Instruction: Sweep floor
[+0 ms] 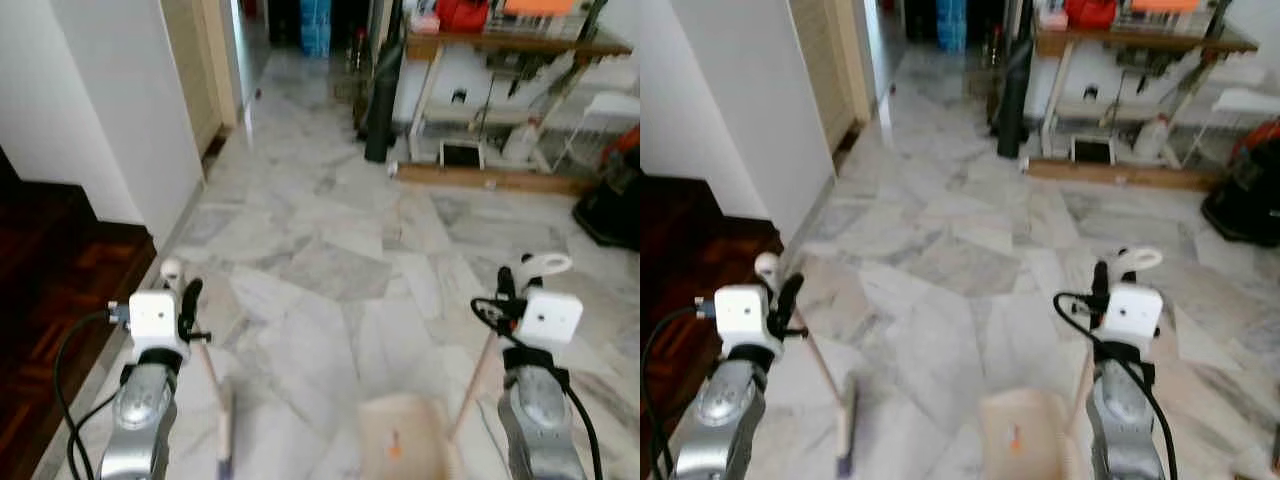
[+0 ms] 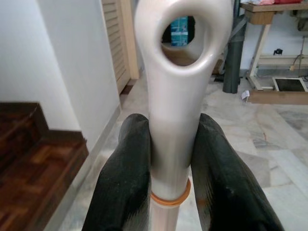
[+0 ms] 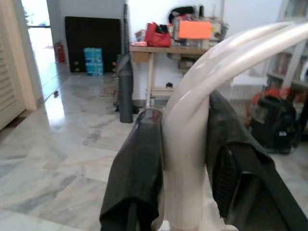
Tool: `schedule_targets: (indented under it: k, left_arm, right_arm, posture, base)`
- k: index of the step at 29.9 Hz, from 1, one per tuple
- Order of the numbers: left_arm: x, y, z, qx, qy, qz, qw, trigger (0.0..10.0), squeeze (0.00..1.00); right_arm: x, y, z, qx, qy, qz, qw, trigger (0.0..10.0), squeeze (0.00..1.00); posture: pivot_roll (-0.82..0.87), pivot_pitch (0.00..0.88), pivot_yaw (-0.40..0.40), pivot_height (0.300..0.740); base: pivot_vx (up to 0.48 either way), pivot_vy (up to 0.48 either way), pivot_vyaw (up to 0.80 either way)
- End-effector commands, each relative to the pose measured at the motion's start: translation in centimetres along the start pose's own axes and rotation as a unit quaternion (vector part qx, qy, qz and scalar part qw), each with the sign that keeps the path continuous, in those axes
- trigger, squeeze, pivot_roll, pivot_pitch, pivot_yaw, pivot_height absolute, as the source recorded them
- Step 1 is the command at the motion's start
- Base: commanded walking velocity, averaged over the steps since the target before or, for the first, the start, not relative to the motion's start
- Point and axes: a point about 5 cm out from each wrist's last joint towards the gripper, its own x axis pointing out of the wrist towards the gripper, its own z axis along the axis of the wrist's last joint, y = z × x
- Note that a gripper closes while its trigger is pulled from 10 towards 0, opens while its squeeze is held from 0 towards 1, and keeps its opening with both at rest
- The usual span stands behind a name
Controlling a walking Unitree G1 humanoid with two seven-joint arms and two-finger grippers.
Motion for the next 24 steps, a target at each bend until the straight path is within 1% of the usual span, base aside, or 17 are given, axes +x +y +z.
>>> schedule_targets:
  k: [1,4,11,14,18,24]
  left_arm:
    - [0.33,-0.49,0.64,0.000,-0.017,-0.007,1.000,10.0,0.00]
    - [0.40,-0.54,0.64,0.000,-0.017,-0.009,1.000,10.0,0.00]
    - [0.54,-0.48,0.58,0.002,-0.016,-0.013,1.000,10.0,0.00]
    - [0.60,-0.40,0.61,0.002,-0.016,-0.014,1.000,10.0,0.00]
    - [0.63,-0.63,0.51,0.005,-0.014,-0.023,1.000,10.0,0.00]
    - [0.77,-0.66,0.45,0.004,-0.015,-0.026,1.000,10.0,0.00]
  right_arm:
    - [0.29,-0.53,0.32,0.008,-0.005,-0.010,1.000,10.0,0.00]
    - [0.46,-0.66,0.28,0.001,-0.003,-0.012,1.000,10.0,0.00]
    - [0.83,-0.38,0.30,-0.008,-0.004,-0.002,1.000,10.0,0.00]
    - [1.21,-0.69,0.73,-0.006,-0.010,-0.010,1.000,10.0,0.00]
    - [1.16,-1.06,0.56,-0.006,-0.009,-0.011,1.000,10.0,0.00]
    - [1.08,-0.71,0.32,-0.003,-0.005,-0.008,1.000,10.0,0.00]
  posture:
    - [-0.02,0.000,0.003,0.740]
    - [-0.02,0.000,0.003,0.740]
    - [-0.03,0.000,0.006,0.740]
    - [-0.03,0.000,0.009,0.740]
    - [-0.03,0.000,0.007,0.740]
    - [-0.02,0.000,0.008,0.740]
  base:
    - [0.000,0.000,-0.80]
    - [0.000,0.000,-0.80]
    - [0.000,0.000,-0.80]
    - [0.000,0.000,-0.80]
    - [0.000,0.000,-0.80]
    - [0.000,0.000,-0.80]
